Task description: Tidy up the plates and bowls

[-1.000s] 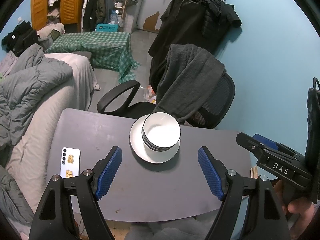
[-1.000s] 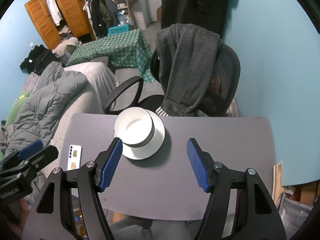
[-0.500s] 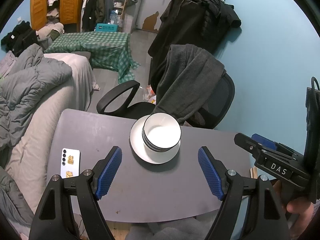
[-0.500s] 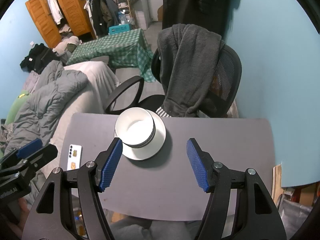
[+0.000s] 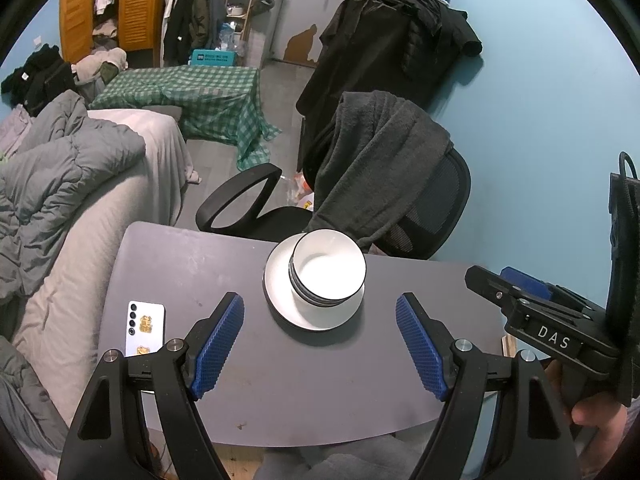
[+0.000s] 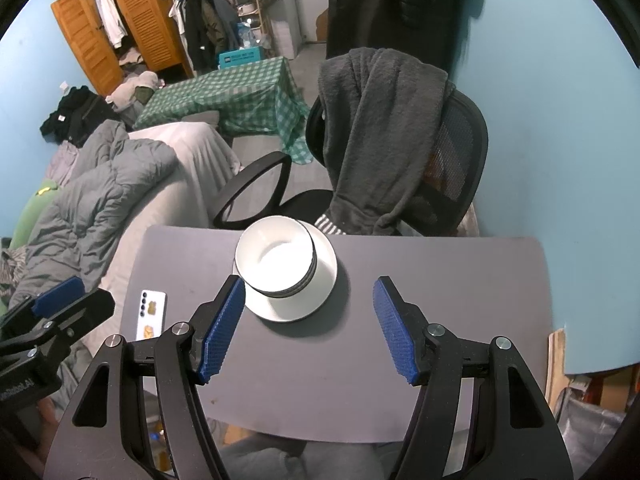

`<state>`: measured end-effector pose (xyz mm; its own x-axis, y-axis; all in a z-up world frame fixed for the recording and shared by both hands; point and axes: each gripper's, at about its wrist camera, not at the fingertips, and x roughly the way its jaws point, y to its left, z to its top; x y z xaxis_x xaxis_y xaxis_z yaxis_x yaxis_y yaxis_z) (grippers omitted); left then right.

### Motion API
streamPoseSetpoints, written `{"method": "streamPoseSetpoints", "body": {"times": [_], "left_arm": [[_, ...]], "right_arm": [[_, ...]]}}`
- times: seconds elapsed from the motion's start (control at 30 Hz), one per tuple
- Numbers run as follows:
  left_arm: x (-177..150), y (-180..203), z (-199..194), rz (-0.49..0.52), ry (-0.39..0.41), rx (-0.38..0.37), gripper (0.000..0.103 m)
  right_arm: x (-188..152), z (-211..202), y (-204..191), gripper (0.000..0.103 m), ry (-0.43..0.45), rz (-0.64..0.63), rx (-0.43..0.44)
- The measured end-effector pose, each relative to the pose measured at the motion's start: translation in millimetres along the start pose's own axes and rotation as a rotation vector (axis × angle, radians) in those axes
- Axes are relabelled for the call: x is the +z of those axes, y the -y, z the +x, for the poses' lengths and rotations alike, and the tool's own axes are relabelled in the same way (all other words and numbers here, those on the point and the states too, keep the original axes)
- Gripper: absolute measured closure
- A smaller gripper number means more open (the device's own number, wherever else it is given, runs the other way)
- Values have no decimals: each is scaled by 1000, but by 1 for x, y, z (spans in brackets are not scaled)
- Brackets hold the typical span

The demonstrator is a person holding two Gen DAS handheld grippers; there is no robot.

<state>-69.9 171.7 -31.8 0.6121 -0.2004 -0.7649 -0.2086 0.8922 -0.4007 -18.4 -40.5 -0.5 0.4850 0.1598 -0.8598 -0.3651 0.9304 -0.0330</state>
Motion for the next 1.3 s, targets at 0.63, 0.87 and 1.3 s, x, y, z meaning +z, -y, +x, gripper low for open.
{"method": "streamPoseSetpoints", "body": {"times": [0.63, 0.87, 1.3], "left_arm": [[4, -4, -8, 4, -4, 1, 23], [4, -2, -13, 8, 2, 18, 23], [3, 13, -18, 52, 15, 45, 23]], "right_arm": [[0, 4, -9, 38, -8, -18, 2], [1, 5, -9, 38, -4, -24, 5], [1, 5, -4, 38, -4, -18, 4]]}}
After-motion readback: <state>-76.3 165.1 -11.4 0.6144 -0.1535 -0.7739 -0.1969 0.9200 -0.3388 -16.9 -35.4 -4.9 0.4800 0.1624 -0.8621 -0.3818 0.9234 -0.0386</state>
